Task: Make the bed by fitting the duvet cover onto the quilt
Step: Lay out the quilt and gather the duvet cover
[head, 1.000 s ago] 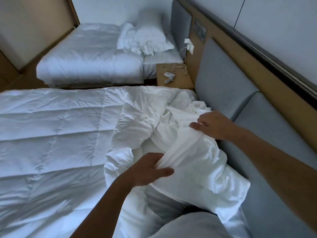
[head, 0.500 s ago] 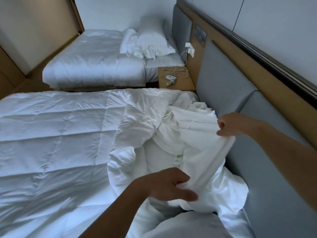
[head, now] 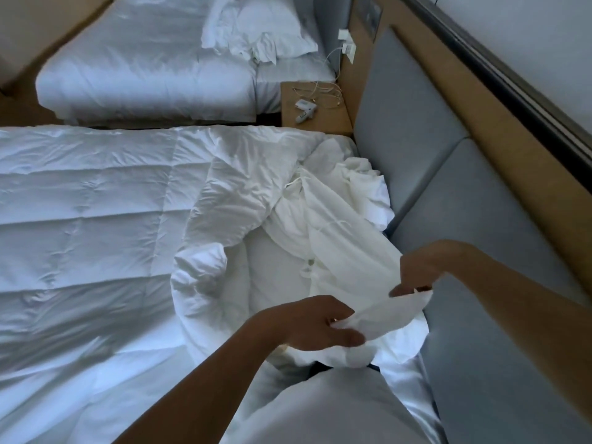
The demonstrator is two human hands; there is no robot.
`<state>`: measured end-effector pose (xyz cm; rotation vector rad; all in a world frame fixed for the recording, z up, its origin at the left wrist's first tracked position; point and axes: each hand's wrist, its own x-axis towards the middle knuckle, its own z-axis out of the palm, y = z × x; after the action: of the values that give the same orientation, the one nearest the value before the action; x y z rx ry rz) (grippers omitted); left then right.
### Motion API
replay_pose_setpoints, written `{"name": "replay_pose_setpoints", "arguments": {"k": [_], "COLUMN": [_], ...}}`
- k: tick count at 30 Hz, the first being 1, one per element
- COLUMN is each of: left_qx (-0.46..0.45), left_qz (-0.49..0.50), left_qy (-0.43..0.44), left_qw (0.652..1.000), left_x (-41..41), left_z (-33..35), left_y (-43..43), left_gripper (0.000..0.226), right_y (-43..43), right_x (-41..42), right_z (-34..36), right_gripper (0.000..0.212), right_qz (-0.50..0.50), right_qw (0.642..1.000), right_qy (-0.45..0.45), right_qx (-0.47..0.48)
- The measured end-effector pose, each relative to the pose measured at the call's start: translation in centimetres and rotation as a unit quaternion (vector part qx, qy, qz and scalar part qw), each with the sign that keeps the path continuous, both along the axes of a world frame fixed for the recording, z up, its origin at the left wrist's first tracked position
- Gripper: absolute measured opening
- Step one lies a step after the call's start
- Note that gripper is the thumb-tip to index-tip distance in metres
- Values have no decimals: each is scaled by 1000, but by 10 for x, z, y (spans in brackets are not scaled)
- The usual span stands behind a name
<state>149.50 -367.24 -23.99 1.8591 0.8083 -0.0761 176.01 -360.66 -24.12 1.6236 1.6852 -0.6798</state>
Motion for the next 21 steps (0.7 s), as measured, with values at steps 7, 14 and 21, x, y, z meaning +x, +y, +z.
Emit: {"name": "replay_pose_setpoints", "arguments": {"k": [7, 14, 21], "left_qx": [13, -72, -74], "left_qz": [194, 171, 259], "left_qy": [-145, -108, -89], "left_qw": [970, 977, 959], "left_x": [-9, -43, -85], "left_z": [20, 51, 46], "left_y": [35, 53, 43], "left_gripper": [25, 14, 54], "right_y": [-26, 14, 52], "right_x": [-47, -49, 1], "right_z": [48, 126, 169], "right_gripper": [50, 15, 15], "right_qz": [-132, -196, -310], "right_qw": [888, 696, 577], "right_qy": [437, 647, 680], "right_qx": [-59, 239, 331]}}
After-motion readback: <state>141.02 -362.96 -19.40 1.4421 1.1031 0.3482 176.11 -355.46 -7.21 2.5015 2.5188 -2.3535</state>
